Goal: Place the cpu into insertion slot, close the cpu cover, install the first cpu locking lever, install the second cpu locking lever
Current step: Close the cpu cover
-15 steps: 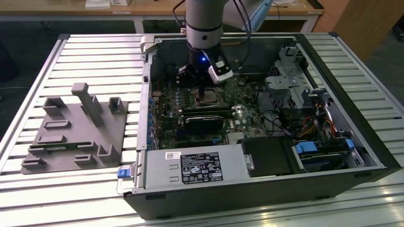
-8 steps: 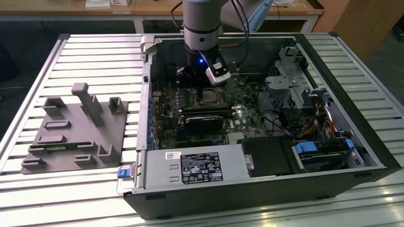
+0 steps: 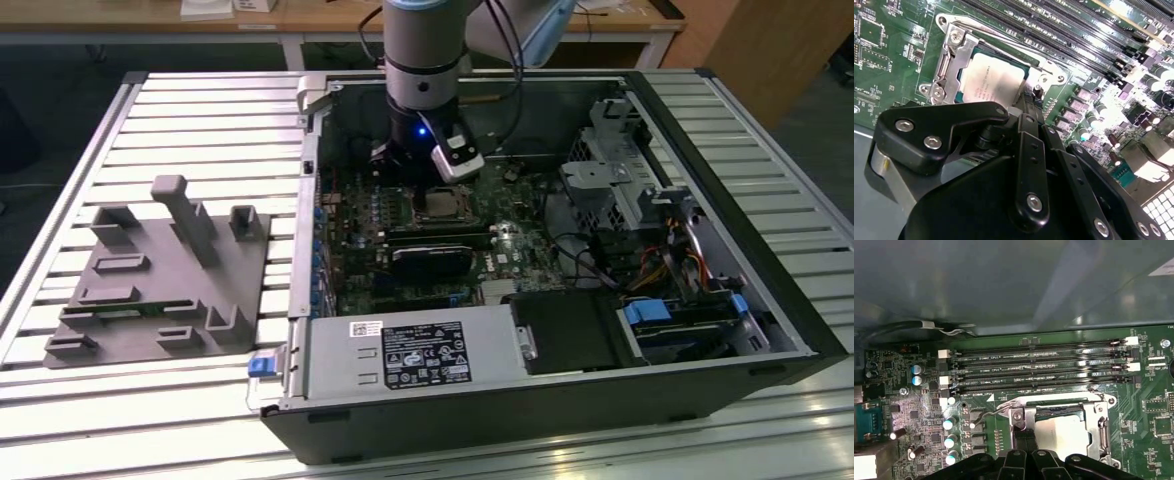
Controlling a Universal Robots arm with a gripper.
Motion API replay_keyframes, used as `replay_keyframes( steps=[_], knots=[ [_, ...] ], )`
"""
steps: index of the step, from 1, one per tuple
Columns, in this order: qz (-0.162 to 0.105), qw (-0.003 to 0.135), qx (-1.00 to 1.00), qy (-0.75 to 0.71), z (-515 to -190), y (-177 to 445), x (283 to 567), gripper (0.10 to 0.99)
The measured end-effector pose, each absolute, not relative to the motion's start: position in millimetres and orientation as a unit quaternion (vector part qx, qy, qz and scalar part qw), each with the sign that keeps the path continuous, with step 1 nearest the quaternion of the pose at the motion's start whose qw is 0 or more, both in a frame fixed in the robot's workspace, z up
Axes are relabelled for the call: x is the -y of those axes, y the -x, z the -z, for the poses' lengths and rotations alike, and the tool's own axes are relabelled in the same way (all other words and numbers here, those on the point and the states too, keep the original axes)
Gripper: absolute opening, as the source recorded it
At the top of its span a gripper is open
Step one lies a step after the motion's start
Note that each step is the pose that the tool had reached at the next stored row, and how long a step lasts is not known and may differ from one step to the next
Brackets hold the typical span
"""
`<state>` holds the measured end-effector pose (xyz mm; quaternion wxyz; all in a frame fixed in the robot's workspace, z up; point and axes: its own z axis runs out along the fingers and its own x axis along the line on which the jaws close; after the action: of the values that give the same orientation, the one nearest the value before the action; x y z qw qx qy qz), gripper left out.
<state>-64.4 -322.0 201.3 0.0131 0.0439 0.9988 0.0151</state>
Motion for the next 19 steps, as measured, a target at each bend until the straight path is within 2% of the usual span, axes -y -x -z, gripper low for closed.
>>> replay_keyframes(
  steps=[19],
  knots=[
    [-0.015,0.013,-0.999,-0.044,-201,52,322,0.106]
  ],
)
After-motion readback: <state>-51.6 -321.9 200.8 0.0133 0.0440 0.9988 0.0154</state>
